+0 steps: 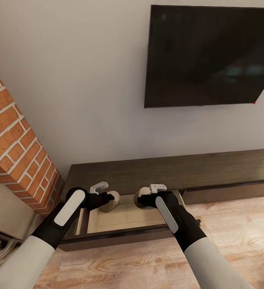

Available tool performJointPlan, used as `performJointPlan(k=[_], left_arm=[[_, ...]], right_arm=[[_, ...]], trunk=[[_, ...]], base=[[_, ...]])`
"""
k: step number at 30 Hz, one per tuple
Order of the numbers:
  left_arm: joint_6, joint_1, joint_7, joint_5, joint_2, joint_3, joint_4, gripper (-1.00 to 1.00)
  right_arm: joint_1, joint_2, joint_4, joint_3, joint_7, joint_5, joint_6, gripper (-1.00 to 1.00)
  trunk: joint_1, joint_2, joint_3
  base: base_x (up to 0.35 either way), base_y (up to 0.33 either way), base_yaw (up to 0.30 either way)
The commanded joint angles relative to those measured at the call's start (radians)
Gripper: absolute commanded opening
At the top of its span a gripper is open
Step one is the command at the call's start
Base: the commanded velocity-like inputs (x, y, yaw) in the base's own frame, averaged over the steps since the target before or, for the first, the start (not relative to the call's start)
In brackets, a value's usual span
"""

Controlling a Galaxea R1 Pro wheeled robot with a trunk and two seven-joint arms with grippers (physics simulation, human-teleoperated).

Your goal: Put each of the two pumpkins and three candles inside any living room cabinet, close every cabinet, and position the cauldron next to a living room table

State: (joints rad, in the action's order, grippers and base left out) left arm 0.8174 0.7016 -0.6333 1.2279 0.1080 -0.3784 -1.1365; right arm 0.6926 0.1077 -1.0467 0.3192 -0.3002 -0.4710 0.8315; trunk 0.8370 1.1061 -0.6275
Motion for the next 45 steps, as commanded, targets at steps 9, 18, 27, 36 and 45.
performJointPlan(k=[9, 18, 27, 36, 45], left_arm=[[-0.013, 0.001, -0.011, 0.01, 0.002, -0.008, 0.01, -1.0], [-0.022, 0.001, -0.011, -0.008, 0.005, -0.01, 0.042, -1.0], [-0.039, 0.001, -0.01, -0.083, 0.001, -0.005, 0.078, -1.0], [-0.054, 0.0, -0.009, -0.087, -0.001, -0.01, 0.097, -1.0], [-0.069, -0.001, -0.008, -0.091, -0.02, -0.012, 0.112, -1.0]], right_arm=[[0.001, 0.001, 0.018, 0.065, -0.011, -0.014, -0.033, -1.0], [0.001, 0.0, 0.017, 0.085, -0.01, -0.013, -0.06, -1.0], [0.001, -0.002, 0.017, 0.081, -0.009, -0.017, -0.1, -1.0], [0.001, -0.003, 0.02, 0.081, -0.007, -0.027, -0.11, -1.0], [0.001, -0.003, 0.024, 0.083, -0.007, -0.028, -0.111, -1.0]], trunk=[[0.035, 0.064, -0.029], [0.069, 0.127, -0.057], [0.104, 0.19, -0.086], [0.138, 0.253, -0.114], [0.173, 0.316, -0.142]], base=[[0.0, 0.0, 0.0], [0.0, 0.0, 0.0], [0.0, 0.0, 0.004], [0.0, 0.0, 0.17], [0.0, 0.0, 0.026]])
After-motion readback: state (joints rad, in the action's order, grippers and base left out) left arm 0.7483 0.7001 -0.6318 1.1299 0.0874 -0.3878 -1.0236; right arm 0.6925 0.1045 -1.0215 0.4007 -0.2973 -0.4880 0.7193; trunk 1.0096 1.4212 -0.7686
